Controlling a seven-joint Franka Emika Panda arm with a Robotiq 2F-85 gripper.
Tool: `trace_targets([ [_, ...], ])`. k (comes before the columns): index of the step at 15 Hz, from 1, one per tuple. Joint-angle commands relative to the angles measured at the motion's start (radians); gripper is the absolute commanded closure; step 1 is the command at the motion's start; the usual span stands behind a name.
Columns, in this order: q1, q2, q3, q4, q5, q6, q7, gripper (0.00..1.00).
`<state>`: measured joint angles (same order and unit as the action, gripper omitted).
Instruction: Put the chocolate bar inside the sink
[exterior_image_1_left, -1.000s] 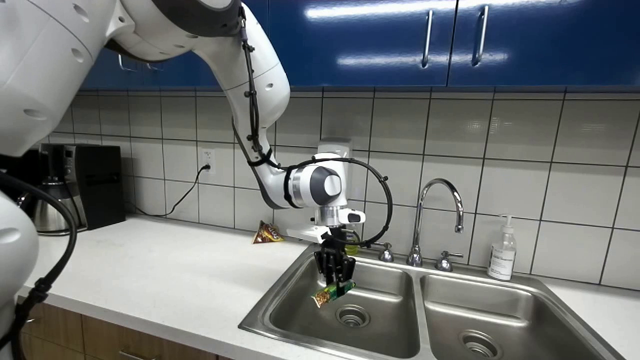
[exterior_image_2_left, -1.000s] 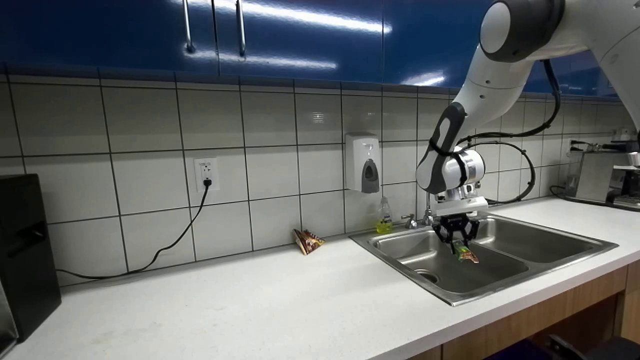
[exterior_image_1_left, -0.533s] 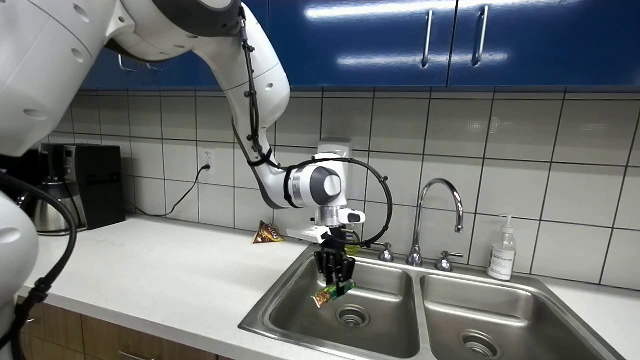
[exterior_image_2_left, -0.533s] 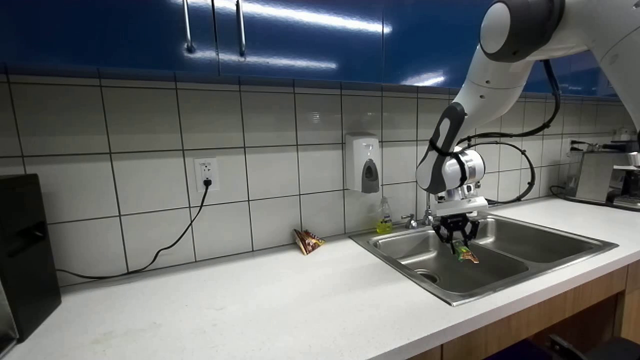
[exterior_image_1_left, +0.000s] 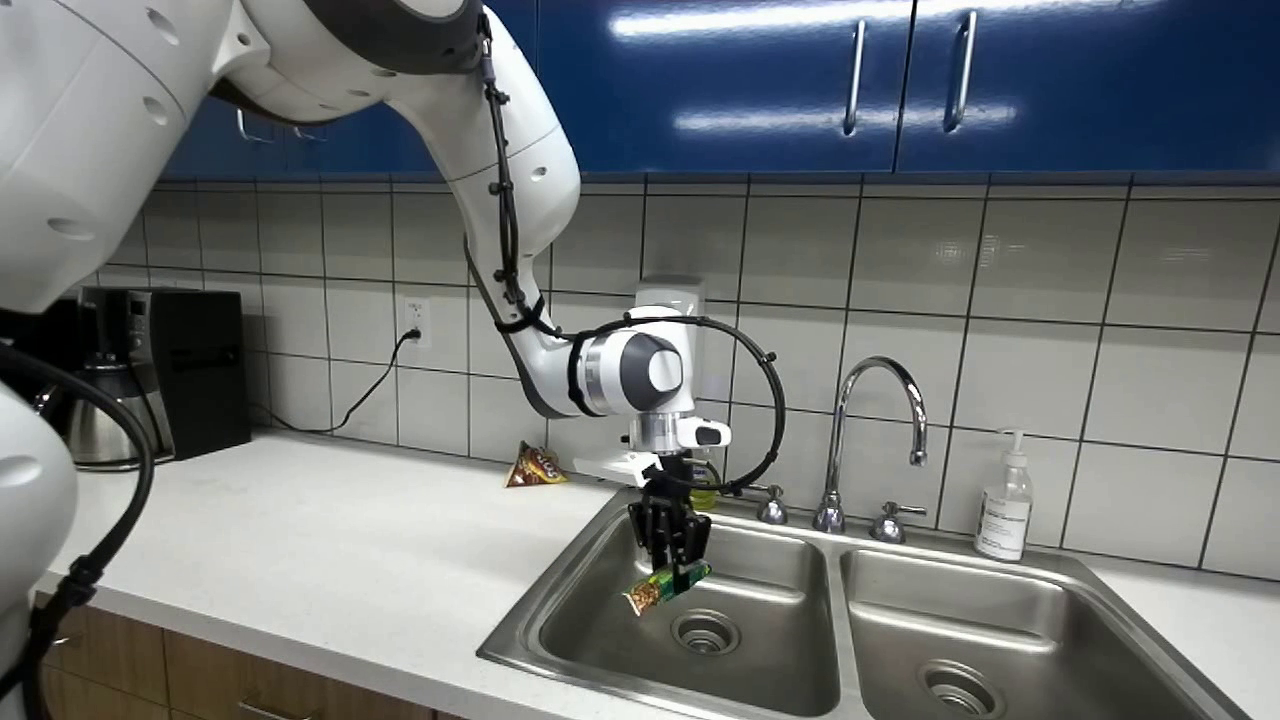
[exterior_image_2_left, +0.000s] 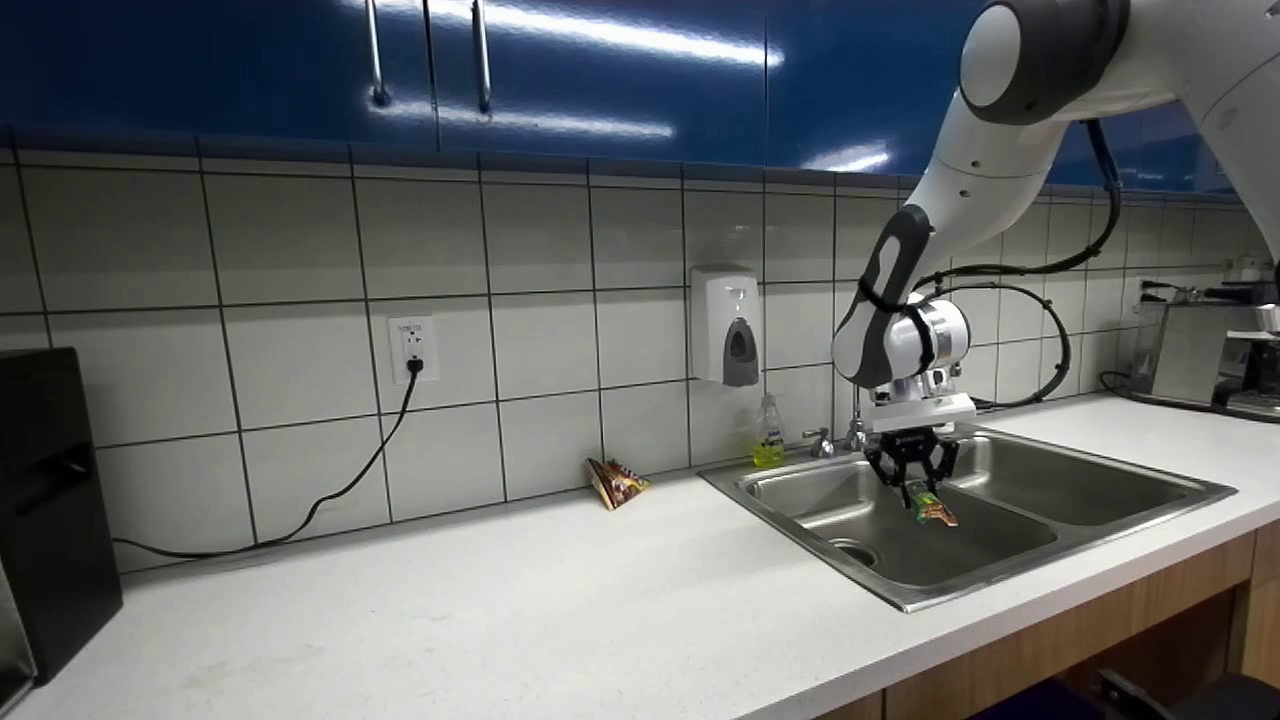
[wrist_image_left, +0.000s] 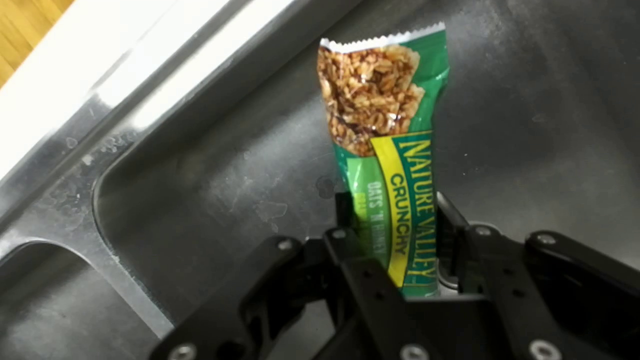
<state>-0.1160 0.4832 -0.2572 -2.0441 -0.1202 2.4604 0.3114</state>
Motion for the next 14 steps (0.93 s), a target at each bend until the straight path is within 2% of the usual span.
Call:
trace_targets([
  [1, 0.001, 0.001, -0.002, 0.003, 0.002, -0.002, -0.002, 0.60],
  [5, 0.001, 0.001, -0.002, 0.003, 0.002, -0.002, -0.002, 0.60],
  [6, 0.001, 0.001, -0.002, 0.003, 0.002, -0.002, -0.002, 0.85],
  [14, -0.008, 0.105, 0.005, 0.073, 0.023, 0.028, -0.006, 0.85],
])
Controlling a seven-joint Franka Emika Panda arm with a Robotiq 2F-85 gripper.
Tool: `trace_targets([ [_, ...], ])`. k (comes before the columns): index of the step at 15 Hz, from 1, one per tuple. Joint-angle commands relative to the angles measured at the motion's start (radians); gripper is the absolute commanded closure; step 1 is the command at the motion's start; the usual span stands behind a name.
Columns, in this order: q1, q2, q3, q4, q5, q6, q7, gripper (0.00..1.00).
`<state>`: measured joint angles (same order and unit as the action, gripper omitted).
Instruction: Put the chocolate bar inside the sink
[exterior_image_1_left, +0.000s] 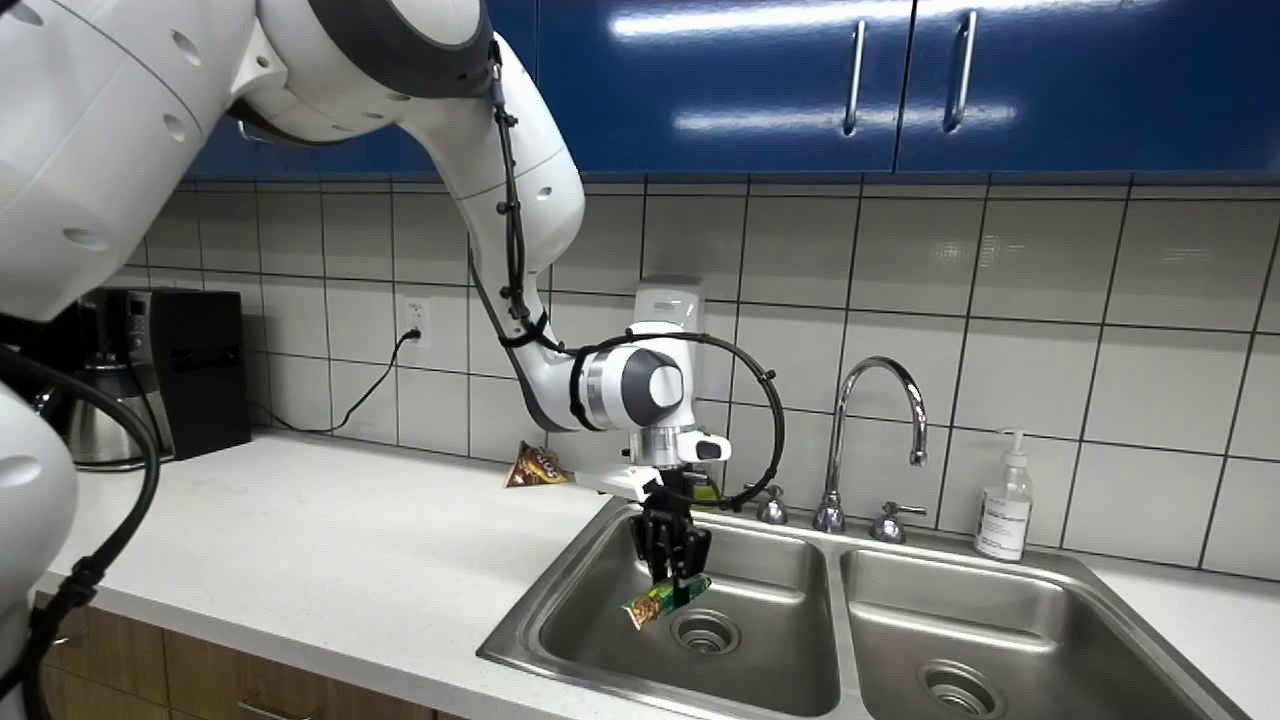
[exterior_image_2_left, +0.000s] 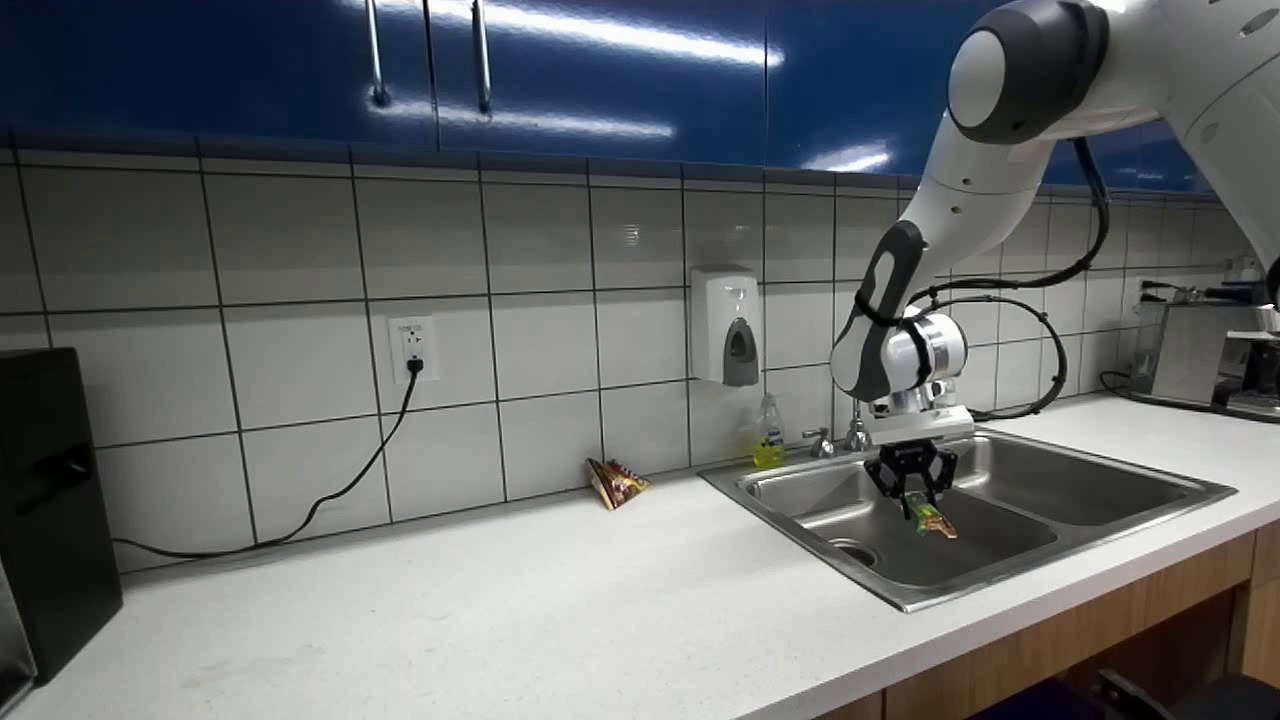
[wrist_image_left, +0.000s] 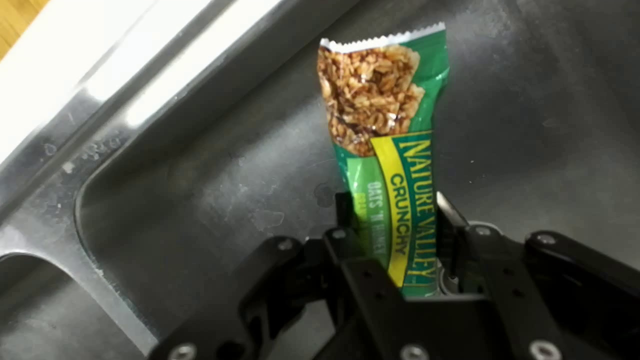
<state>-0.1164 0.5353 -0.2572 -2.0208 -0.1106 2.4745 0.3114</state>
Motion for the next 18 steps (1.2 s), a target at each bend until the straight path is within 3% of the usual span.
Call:
trace_targets([
  [1, -0.009, 0.070, 0.007, 0.062, 0.016, 0.017, -0.010, 0.85],
  [18, 0.030, 0.263, 0.007, 0.191, 0.022, 0.056, 0.002, 0.85],
])
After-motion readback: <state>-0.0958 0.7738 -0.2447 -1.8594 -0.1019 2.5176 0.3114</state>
